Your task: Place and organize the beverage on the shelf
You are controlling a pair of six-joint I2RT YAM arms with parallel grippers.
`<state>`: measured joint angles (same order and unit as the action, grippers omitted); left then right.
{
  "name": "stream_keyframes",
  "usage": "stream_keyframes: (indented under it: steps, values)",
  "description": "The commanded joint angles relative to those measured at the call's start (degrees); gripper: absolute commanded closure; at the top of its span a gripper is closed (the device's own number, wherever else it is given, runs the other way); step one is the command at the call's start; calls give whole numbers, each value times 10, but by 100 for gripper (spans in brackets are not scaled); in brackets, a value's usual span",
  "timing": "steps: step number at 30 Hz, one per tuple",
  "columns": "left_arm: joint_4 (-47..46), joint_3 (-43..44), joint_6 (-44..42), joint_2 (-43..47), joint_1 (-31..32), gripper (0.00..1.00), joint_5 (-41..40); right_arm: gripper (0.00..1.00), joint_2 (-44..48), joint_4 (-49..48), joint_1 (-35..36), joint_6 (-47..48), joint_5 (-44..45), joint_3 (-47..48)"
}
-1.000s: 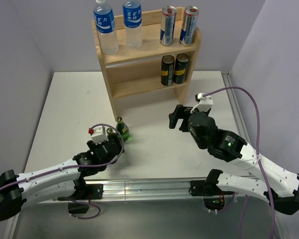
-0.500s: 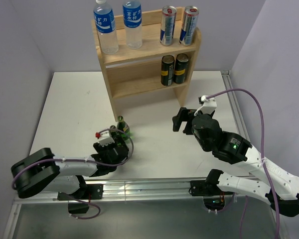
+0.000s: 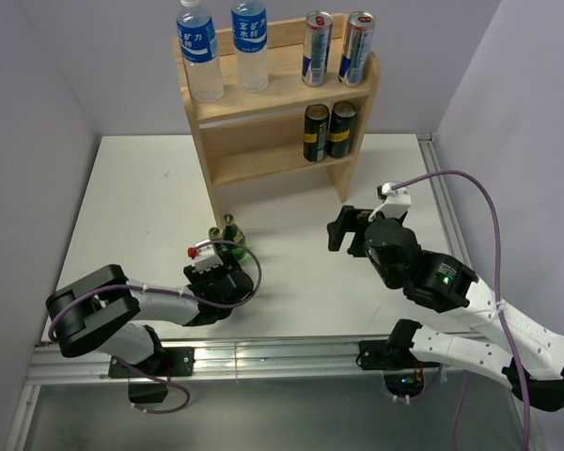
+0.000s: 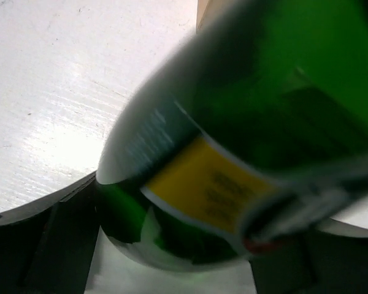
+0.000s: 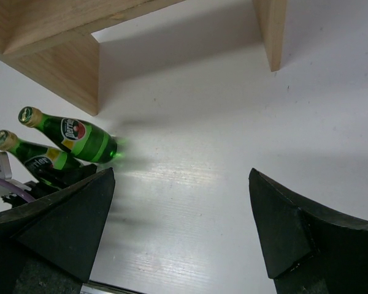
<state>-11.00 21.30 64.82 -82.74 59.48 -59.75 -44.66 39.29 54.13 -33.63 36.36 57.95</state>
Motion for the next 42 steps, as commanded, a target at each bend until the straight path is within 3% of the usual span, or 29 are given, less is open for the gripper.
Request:
stream_keyframes:
  steps: [1, 3, 5, 7, 11, 16, 31, 42]
  values:
    - [17, 9, 15, -2, 2, 19, -13, 3, 11, 6, 5, -6, 3, -6]
    - [26, 9, 17, -1, 2, 26, -15, 3, 12, 3, 5, -8, 0, -9]
    - [34, 7, 22, 7, 2, 42, -17, 3, 12, 0, 6, -13, -1, -11]
    - [41, 1, 30, 20, 2, 65, -19, 4, 12, -2, 6, -14, -2, -14]
    - [54, -11, 31, 34, 2, 73, -19, 4, 9, -6, 10, -17, -2, -19]
    - [73, -20, 50, 49, 3, 100, -15, 4, 4, -16, 13, -18, -3, -23]
    - [194, 47, 51, 75, 56, 100, -77, 4, -11, -45, 21, -15, 7, -29]
    - [309, 81, 130, 72, 98, 100, -110, 4, -11, -54, 26, -25, 19, -41]
